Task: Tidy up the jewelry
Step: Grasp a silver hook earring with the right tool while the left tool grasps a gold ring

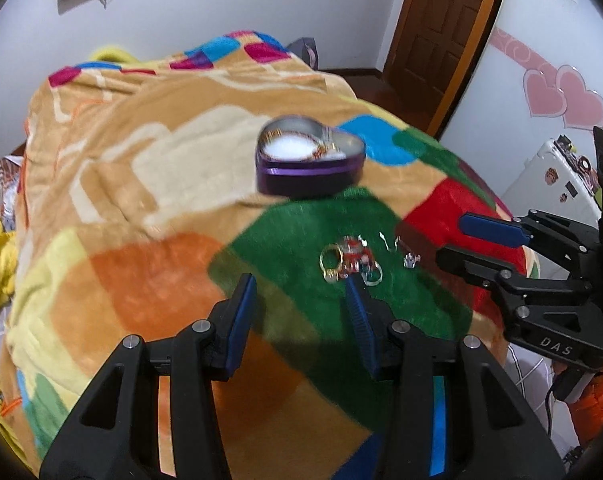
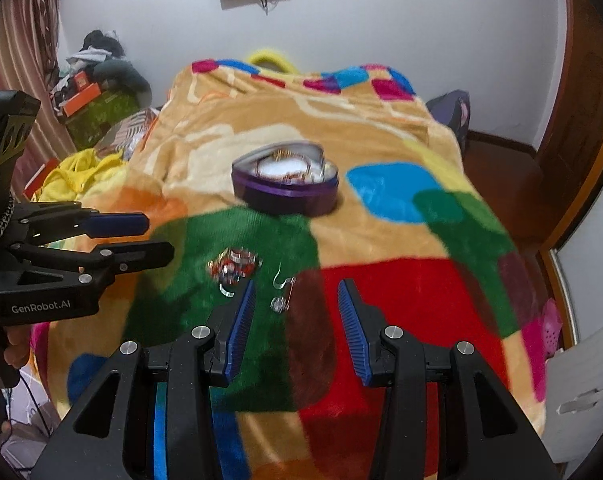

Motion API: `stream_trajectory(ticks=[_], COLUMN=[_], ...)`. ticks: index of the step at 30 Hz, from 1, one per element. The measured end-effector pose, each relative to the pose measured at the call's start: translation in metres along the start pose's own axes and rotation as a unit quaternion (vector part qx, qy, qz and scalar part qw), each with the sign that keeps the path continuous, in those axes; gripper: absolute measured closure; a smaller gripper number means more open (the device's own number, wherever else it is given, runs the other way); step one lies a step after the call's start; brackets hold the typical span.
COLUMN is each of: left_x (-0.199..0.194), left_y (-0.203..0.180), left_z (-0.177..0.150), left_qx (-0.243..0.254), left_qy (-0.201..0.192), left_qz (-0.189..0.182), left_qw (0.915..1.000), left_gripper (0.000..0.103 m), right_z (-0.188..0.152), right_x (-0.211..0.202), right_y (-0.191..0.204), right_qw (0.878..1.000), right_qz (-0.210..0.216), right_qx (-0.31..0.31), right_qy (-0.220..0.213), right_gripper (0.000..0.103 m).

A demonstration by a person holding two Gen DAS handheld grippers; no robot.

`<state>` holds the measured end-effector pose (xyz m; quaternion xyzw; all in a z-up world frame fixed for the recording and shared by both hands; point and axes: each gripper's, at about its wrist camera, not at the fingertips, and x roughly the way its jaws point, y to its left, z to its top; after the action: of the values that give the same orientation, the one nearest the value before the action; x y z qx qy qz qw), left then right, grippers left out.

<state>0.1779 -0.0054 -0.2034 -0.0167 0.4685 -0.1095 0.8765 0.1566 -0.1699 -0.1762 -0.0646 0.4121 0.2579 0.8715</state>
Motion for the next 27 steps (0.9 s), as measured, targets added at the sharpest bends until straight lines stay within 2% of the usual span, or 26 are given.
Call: stream_trajectory(ticks=[3, 5, 8, 22, 23, 27], left_x=[0.009, 0.015, 0.024, 0.042, 0.043, 0.044], left_y=[-0.003, -0.005, -0.007, -0.006, -0.006, -0.007], left_z=[-0.005, -0.006, -0.007, 0.002, 0.003, 0.004], left_qx=[0.003, 0.007, 0.009, 0.003, 0.003, 0.005], left_qy=[0.010, 0.018, 0.030, 0.033, 0.031, 0.026], left_qz=[-0.009, -0.012, -0.018, -0.036, -0.036, -0.034], left_qw=[0.9999, 0.9998, 0.9994, 0.9988, 0.9988, 0.9991], left_gripper=[0.067, 0.078, 0.085, 0.085, 0.086, 0.096], right_z=[-0.006, -0.009, -0.013, -0.014, -0.014, -0.014], right_x=[0.006, 0.011, 0.017, 0.030, 0.031, 0.030], right_y=[0.000, 0.001, 0.005, 0.002, 0.002, 0.001], right_qw=[1.000, 1.000, 0.999, 0.999, 0.999, 0.999], right_qz=[0.004, 0.012, 0.019, 0.028, 0.027, 0.030], right_qx=[0.003, 0.005, -0.001, 0.002, 0.003, 0.007], right_qy=[0.009, 0.017, 0.029, 0.032, 0.031, 0.028], right_gripper=[0.065, 0.069, 0.074, 0.089, 0.091, 0.092])
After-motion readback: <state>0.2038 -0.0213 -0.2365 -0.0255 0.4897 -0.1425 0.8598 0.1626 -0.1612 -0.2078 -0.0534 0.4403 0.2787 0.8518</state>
